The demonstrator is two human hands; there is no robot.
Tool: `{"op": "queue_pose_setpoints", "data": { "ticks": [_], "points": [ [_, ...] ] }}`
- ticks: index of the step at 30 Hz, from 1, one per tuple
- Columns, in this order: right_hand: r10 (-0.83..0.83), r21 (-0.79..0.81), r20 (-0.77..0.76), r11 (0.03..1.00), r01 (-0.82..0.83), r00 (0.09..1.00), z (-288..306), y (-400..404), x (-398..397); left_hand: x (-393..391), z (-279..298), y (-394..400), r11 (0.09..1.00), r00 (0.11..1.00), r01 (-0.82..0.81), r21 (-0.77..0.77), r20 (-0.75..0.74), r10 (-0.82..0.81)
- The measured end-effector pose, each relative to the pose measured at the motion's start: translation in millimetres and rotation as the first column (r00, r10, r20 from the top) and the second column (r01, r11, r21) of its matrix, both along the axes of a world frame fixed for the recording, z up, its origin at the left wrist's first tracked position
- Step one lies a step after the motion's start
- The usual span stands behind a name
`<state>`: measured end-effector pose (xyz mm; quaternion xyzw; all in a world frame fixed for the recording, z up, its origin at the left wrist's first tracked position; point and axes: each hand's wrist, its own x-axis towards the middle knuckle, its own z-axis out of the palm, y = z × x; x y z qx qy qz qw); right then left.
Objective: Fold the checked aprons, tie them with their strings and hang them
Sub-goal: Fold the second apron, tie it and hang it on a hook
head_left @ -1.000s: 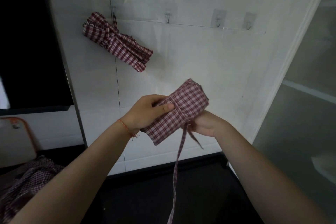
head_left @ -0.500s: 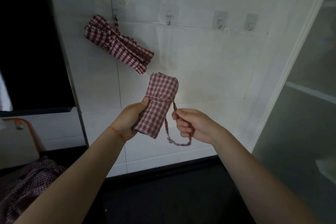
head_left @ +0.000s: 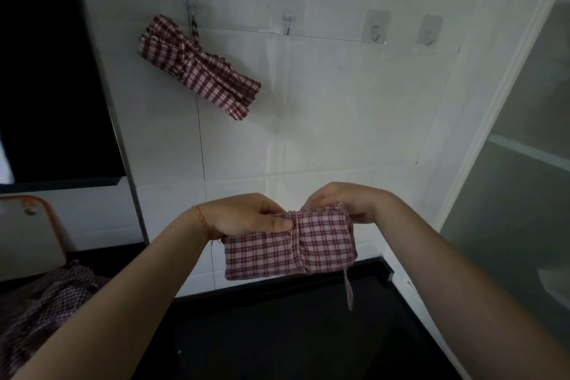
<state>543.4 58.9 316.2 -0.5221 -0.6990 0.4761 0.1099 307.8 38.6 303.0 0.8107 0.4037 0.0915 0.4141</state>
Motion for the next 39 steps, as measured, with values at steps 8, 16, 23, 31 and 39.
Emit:
{"op": "queue_pose_setpoints", "data": {
  "ticks": [8, 16, 23, 31, 39],
  "points": [
    [0.01, 0.291, 0.333, 0.95, -0.113, 0.943, 22.0, -10.0, -36.7, 26.3, -23.9, 6.3, 0.971, 0.966, -0.151, 0.184, -0.181, 0.184],
    [-0.076, 0.161, -0.095, 0.983, 0.091, 0.993, -14.7, -17.0, -18.0, 8.0, -55.0, 19.2, 0.692, 0.426, -0.463, -0.554, 0.546, 0.721],
    [-0.239, 0.169, -0.349, 0.935, 0.312, 0.906, -42.9, -11.1, -8.5, 13.9, -48.2, 6.7, 0.867, 0.453, -0.163, -0.471, 0.745, 0.49],
    [-0.39, 0.102, -0.367, 0.885, 0.454, 0.844, -74.3, -4.2, -17.0, 23.7, -77.6, 20.0, 0.7, 0.296, -0.36, -0.617, 0.636, 0.713],
    [-0.489, -0.021, -0.29, 0.862, 0.506, 0.823, -153.6, 4.7, -27.0, 19.7, -163.2, 12.9, 0.719, 0.434, -0.443, -0.535, 0.574, 0.694]
  ]
}}
